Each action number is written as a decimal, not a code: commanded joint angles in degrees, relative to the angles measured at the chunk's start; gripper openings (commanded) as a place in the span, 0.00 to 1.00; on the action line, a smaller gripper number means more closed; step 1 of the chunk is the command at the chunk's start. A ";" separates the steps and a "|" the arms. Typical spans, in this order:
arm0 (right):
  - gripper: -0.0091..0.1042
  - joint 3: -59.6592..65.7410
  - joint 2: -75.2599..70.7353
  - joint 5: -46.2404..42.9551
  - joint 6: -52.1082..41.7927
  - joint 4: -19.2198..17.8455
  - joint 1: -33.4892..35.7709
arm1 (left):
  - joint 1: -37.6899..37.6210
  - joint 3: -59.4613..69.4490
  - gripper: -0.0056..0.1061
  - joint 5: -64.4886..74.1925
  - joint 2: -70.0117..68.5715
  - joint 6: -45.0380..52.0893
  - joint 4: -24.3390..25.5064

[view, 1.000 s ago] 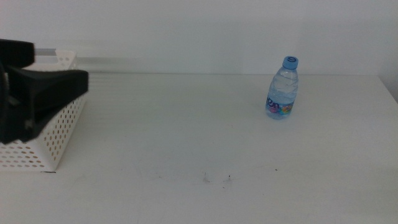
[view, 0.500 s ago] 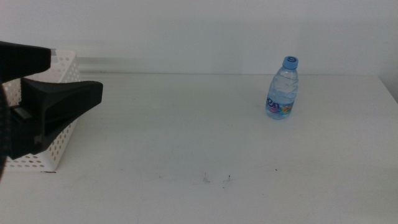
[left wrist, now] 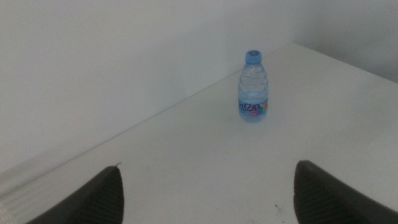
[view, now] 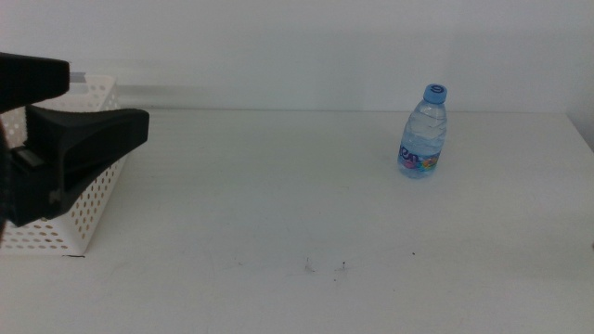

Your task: Use arms to grab the bottles and put them into the dustbin to the left of the table.

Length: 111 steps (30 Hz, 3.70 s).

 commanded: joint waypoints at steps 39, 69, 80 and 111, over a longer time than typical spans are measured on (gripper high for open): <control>0.87 -38.50 87.26 -36.69 9.55 -21.71 0.13 | -0.46 0.05 0.89 -0.90 -0.15 -0.33 0.03; 0.06 -60.33 97.78 -37.21 13.97 -31.59 8.98 | -0.46 0.05 0.89 -1.14 -0.15 -0.33 -0.08; 0.06 -74.43 104.40 -29.75 18.87 -30.51 24.22 | -0.46 0.05 0.89 -1.14 -0.15 -0.33 -0.08; 0.88 -78.79 106.05 -12.60 29.46 -35.36 26.91 | -0.46 0.05 0.89 -1.14 -0.15 -0.33 -0.08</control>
